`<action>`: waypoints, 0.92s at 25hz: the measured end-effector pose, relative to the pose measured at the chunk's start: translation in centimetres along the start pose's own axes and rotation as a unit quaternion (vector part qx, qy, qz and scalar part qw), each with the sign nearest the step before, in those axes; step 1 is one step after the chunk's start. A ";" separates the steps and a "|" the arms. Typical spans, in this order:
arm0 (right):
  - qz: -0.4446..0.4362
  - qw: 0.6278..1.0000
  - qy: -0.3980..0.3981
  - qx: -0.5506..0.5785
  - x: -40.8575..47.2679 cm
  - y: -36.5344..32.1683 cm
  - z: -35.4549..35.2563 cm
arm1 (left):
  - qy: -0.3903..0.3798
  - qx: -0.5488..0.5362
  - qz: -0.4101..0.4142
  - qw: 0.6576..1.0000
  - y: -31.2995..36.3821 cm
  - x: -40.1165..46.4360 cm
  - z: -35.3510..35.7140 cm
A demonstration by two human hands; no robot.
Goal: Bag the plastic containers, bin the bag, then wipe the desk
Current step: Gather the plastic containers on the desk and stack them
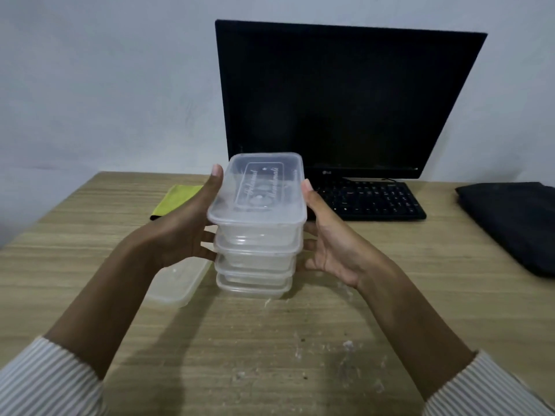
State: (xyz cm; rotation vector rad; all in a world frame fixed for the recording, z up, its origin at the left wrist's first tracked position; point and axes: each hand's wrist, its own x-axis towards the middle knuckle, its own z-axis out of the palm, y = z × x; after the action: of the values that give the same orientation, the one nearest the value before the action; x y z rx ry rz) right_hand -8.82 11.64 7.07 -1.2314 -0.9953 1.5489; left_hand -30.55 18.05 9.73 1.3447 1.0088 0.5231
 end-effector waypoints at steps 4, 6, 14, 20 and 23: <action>0.010 0.999 0.019 -0.024 0.4 0.1 0.2 | 0.001 -0.013 -0.017 1.000 -0.5 0.1 -0.6; 0.016 1.000 0.023 -0.011 0.6 0.3 0.1 | -0.008 -0.016 -0.025 1.000 -0.8 0.0 -0.7; 0.029 0.999 -0.023 0.037 0.5 0.6 0.8 | -0.020 -0.025 -0.026 0.999 -0.9 0.1 -0.4; 0.000 0.999 -0.035 0.028 -0.1 -2.2 3.7 | -0.021 -0.010 0.019 1.000 1.4 -1.6 -3.4; -0.002 0.998 -0.050 0.024 0.5 -2.8 6.6 | -0.003 -0.008 0.028 1.000 1.9 -2.8 -6.2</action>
State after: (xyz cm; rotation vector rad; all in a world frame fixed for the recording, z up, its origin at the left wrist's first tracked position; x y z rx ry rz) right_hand -14.90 12.54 10.74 -1.1272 -1.0171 1.6350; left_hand -36.63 19.56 12.84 1.3623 0.9630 0.5676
